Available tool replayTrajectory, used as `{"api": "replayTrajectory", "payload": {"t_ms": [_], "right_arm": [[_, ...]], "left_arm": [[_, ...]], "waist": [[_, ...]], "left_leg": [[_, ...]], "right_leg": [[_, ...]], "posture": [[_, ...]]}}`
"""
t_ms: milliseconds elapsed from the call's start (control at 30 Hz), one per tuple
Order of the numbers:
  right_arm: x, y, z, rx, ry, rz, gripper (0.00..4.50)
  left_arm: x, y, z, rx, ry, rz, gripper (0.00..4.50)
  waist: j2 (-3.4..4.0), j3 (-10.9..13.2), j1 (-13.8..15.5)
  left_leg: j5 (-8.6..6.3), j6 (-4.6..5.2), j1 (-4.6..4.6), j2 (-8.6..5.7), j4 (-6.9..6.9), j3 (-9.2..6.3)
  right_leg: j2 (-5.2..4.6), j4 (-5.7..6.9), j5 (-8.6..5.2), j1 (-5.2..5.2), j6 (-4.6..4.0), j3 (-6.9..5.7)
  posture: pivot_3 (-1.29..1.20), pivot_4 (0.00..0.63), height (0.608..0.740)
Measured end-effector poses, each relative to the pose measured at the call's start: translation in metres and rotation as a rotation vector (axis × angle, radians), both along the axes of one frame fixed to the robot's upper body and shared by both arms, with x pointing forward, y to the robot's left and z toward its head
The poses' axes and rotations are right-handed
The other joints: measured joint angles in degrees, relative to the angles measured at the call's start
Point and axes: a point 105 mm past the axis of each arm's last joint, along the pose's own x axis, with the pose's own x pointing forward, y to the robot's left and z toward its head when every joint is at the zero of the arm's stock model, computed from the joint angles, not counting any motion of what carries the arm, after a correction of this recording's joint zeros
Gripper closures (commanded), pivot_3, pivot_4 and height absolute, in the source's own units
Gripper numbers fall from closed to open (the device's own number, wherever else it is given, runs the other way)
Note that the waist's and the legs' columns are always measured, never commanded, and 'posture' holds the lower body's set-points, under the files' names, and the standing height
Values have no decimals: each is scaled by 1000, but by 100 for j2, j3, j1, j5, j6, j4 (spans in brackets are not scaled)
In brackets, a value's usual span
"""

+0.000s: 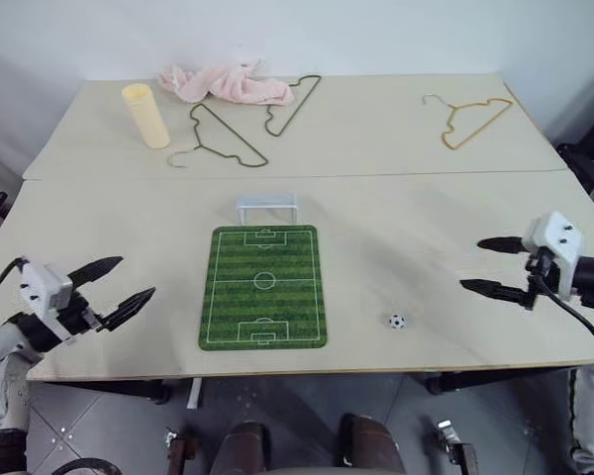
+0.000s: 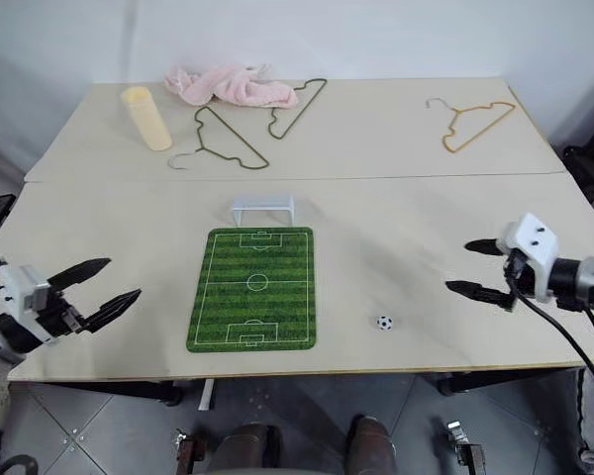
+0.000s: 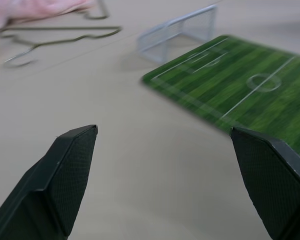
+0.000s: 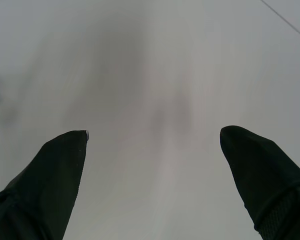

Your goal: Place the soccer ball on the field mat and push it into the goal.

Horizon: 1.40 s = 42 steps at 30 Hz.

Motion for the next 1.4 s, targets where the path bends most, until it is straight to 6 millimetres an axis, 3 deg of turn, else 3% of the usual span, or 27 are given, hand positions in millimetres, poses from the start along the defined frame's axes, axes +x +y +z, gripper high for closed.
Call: {"api": "replayTrajectory", "payload": {"t_ms": [267,467,733,833,1133,1300,1400], "right_arm": [[-16,53,-18,-75,106,297,67],[-16,70,-35,-98,140,411,67],[-12,77,-64,-134,175,480,67],[-7,79,-65,-133,152,487,677],[2,76,-66,-131,111,479,3610],[3,77,-65,-117,107,478,3644],[6,94,-55,-59,97,478,3644]], "left_arm": [[-10,-28,-5,34,55,-181,0],[-15,-29,-10,42,73,-195,0],[-27,-30,-18,51,102,-179,0],[-29,-30,-16,58,91,-171,0],[-31,-27,-12,68,72,-144,0],[-30,-26,-10,68,65,-135,0],[-29,-26,-9,70,53,-139,0]], "waist": [[-11,6,10],[-13,8,9],[-15,9,6],[-20,7,-12],[-20,7,13],[-20,7,6],[-18,9,-21]], "left_leg": [[-1,-1,-2,0,1,0],[-1,-1,-2,0,2,-1],[-1,-1,0,0,5,0],[-1,-1,2,2,13,0],[-3,-4,2,5,14,-1],[-3,-4,2,5,16,-1],[-3,-5,1,9,16,2]], "right_leg": [[1,-1,0,-1,0,-1],[0,0,0,-1,0,-1],[1,2,0,1,0,-1],[2,5,0,2,0,0],[6,8,0,2,0,-1],[6,9,0,2,-1,-1],[10,9,0,-1,-1,2]], "posture": [[0,150,740],[0,150,740],[0,150,740],[0,150,740],[0,150,740],[0,150,740],[0,150,740]]}}
